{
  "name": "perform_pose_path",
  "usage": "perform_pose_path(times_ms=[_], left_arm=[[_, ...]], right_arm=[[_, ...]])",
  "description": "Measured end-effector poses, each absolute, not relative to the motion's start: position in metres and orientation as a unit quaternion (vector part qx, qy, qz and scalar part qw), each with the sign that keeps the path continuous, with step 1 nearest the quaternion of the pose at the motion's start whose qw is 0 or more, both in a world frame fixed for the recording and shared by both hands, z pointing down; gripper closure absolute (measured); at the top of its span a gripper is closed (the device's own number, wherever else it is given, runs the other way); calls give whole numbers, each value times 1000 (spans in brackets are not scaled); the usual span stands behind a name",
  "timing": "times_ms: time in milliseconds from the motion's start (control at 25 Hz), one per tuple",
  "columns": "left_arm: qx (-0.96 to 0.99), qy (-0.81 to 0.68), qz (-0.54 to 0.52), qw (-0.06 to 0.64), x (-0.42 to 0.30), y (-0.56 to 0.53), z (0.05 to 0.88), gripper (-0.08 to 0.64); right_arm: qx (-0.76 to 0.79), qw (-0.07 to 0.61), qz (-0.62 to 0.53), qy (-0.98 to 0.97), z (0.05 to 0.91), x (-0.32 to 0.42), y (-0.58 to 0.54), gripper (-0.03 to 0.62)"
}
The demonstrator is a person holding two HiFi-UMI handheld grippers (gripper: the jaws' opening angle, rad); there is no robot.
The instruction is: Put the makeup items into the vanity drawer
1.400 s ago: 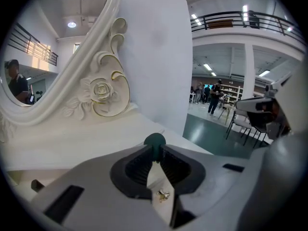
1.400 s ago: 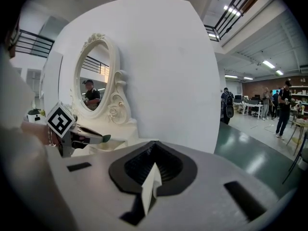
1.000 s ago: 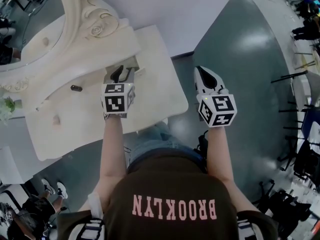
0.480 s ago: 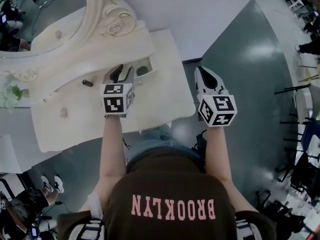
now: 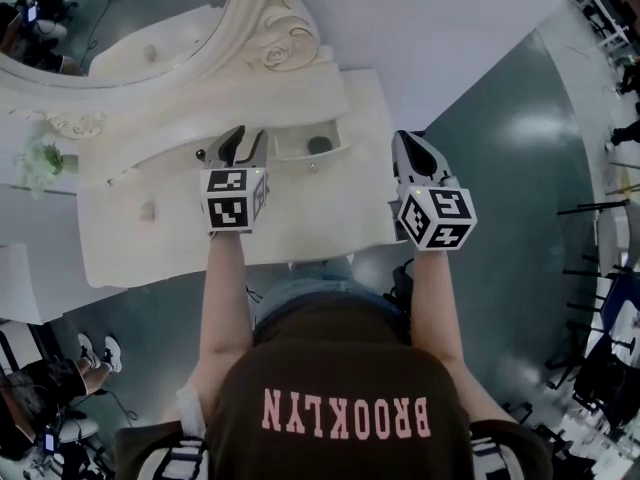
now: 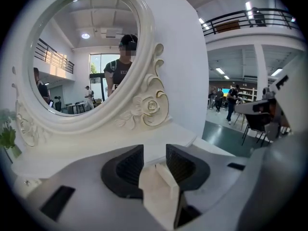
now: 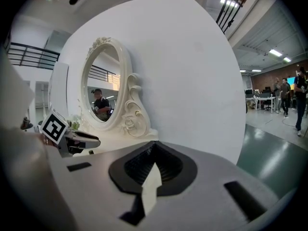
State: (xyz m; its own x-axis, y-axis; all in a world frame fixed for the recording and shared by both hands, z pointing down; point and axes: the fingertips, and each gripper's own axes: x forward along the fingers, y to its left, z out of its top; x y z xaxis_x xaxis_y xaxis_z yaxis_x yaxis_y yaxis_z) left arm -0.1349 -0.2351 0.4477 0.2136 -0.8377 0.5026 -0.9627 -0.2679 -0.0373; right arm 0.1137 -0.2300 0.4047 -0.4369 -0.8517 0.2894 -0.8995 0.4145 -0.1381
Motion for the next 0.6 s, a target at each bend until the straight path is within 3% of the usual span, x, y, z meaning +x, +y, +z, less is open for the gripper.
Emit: perform_pose_path(times_ms=[600], left_arm=[[706,-663,192,154,-240,-222,447,407]], right_arm=[[493,79,153,-853,405,41,-247,600]])
